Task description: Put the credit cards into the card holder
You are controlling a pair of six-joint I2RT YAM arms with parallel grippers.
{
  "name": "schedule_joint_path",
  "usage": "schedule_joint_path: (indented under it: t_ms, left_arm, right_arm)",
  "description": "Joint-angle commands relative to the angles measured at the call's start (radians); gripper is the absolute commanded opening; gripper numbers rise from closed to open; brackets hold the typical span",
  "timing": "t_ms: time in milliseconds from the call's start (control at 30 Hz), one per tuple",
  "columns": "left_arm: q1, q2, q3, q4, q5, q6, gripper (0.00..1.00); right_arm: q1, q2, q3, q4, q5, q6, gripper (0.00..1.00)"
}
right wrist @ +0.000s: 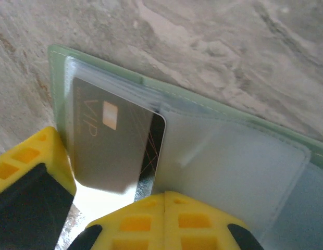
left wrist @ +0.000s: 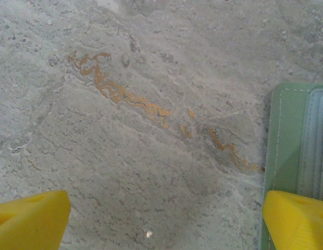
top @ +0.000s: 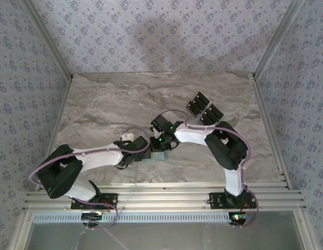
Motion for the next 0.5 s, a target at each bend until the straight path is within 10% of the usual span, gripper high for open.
schedule_joint_path:
  t_ms: [0, 467]
  left_arm:
    - [0.002, 0.026, -0.013, 0.009, 0.023, -0.008, 0.96]
    - [0.003, 0.022, -0.01, -0.008, 0.015, -0.009, 0.96]
  right_arm:
    - [0.018, 0.025, 0.04, 0.009, -0.028, 0.025, 0.03]
    - [-0.047, -0.081, -0.142, 0.023, 0.004, 0.017, 0.04]
